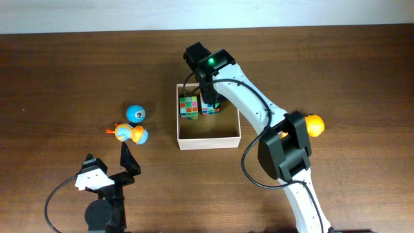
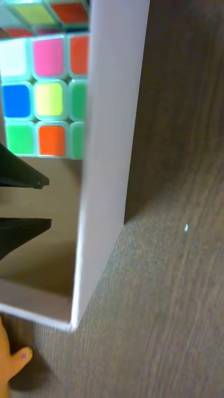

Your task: Pack container

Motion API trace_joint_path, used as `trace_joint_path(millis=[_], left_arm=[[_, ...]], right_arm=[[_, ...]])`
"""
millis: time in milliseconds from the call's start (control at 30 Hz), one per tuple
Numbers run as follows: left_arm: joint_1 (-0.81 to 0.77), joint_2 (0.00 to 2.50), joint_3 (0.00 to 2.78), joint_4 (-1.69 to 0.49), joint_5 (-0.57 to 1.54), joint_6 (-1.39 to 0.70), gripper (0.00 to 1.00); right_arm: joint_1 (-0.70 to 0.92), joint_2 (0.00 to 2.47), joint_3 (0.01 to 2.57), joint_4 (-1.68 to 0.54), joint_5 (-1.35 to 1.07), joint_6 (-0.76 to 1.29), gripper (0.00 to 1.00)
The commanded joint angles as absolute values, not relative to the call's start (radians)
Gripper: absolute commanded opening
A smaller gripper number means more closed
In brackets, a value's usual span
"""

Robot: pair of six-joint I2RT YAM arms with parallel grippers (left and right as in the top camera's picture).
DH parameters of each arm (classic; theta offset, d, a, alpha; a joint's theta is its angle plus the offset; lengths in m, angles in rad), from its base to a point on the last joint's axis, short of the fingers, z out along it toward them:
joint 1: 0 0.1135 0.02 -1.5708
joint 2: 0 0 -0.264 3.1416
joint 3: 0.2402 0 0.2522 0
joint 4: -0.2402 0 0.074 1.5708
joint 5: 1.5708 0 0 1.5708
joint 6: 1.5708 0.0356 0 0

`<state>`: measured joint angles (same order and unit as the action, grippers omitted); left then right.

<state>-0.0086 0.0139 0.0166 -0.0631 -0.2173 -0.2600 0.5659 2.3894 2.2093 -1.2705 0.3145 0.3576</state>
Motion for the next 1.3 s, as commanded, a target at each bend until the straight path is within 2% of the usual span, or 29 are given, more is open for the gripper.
trace_joint_path(millis=[0,1267], left_arm=[[-0.004,0.006,0.010,-0.061,-0.224,-0.245,0.99],[-0.004,0.006,0.010,-0.061,-0.224,-0.245,0.99]], right_arm=[[0.575,2.429,2.209,-1.267,0.334,0.356,0.12],[0.575,2.431,2.157,-1.210,0.210,0.310,0.12]])
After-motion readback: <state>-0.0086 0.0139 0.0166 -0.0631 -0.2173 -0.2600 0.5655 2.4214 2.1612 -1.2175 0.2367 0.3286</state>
